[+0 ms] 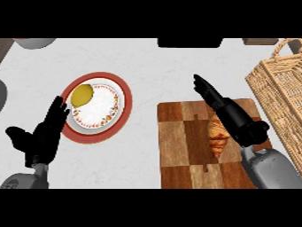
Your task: Pick the croissant from the cutting board and place it in the basket
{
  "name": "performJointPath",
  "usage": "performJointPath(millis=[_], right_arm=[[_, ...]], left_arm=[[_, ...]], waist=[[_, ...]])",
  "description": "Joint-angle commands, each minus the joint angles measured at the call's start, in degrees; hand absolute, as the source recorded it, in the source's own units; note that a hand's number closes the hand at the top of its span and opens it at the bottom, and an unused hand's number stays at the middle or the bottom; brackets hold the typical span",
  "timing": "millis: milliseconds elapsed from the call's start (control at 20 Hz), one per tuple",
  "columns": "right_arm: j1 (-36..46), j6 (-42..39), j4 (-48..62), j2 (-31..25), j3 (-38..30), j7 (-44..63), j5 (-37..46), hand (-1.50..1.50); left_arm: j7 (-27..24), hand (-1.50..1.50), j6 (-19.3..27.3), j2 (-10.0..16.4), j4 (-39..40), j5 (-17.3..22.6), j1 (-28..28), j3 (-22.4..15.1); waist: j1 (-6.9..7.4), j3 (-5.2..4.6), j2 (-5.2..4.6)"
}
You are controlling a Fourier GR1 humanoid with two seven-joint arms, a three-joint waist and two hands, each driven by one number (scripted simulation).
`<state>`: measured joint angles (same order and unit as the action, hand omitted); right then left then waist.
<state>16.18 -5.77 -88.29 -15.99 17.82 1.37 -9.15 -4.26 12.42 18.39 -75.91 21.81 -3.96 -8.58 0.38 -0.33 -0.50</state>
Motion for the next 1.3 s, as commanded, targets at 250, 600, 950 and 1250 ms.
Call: performJointPath(millis=[250, 600, 950, 1250], right_arm=[[20.87, -9.0, 18.08, -8.16, -16.59, -5.23, -5.22, 1.5], [11.95, 3.34, 11.25, 0.77, 14.12, -12.75, 29.89, -1.5], [20.5, 3.42, 11.17, 10.59, 16.03, 14.62, 37.22, -1.5], [36.73, -12.41, 14.98, 5.03, 17.4, 34.33, 43.32, -1.5]], left_arm=[[9.35, 0.0, -1.31, 9.68, -1.72, -4.4, -8.39, 1.64], [11.41, 0.0, -3.91, 8.66, -1.4, -2.61, -7.8, 0.91], [11.91, 0.0, -4.47, 8.5, 0.45, -3.37, -9.46, 2.55], [13.38, 0.0, -3.96, 8.28, 0.2, -3.45, -9.68, 2.0]], waist=[[1.78, 0.49, -0.33], [1.11, 0.37, 0.26], [-0.29, 0.26, 0.69], [-0.22, 0.04, 1.25]])
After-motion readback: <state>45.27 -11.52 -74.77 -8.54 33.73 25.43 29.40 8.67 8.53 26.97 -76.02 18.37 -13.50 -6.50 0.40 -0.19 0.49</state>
